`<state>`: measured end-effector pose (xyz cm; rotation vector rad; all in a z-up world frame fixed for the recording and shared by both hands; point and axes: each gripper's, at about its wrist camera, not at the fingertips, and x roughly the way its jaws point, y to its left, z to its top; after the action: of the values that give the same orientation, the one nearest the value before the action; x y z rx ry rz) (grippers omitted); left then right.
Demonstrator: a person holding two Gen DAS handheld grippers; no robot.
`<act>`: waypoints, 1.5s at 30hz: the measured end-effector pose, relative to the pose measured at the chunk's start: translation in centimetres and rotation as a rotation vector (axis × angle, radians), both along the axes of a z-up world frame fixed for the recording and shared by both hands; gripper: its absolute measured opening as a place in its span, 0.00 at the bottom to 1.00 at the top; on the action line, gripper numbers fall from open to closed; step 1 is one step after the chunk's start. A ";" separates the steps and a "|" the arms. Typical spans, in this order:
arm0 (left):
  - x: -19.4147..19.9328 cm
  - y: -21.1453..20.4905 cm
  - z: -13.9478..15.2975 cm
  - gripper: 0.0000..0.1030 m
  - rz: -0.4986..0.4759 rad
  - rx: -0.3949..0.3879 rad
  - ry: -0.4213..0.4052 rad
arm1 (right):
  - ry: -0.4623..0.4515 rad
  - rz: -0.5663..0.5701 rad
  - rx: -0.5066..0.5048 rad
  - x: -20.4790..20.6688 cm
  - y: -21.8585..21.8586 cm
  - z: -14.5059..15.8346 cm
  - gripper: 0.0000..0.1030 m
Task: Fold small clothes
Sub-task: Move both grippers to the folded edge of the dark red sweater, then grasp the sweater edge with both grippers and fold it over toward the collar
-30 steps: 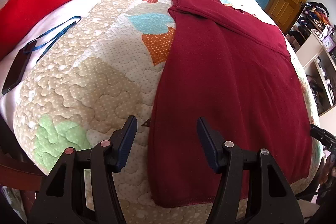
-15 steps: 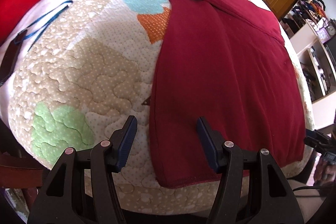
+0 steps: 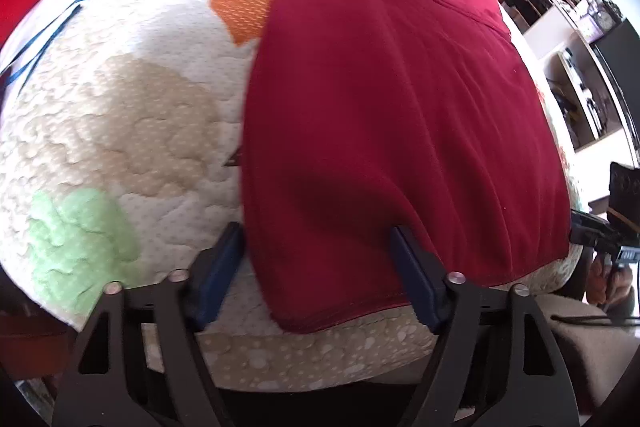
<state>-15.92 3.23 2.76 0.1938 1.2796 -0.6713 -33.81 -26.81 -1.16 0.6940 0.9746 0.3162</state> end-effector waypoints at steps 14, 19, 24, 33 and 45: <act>0.1 -0.7 1.7 0.08 -0.012 -0.091 -0.018 | -0.150 0.034 0.104 1.4 1.1 1.7 0.16; 1.5 -1.2 4.6 0.08 0.007 -0.171 -0.080 | -0.229 0.019 0.085 2.5 0.5 3.1 0.16; 2.8 -1.6 5.8 0.08 0.018 -0.209 -0.115 | -0.271 -0.010 0.076 3.2 -0.1 4.1 0.16; 5.1 -2.1 7.2 0.08 0.101 -0.278 -0.169 | -0.358 -0.144 0.036 4.3 -2.9 6.6 0.16; 9.7 -4.9 10.4 0.08 0.152 -0.300 -0.329 | -0.380 -0.220 -0.104 9.7 -5.3 9.5 0.16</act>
<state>-6.25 -1.63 13.17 -0.0396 0.8570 -0.6611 -24.10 -32.14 8.35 0.6120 0.5441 0.1927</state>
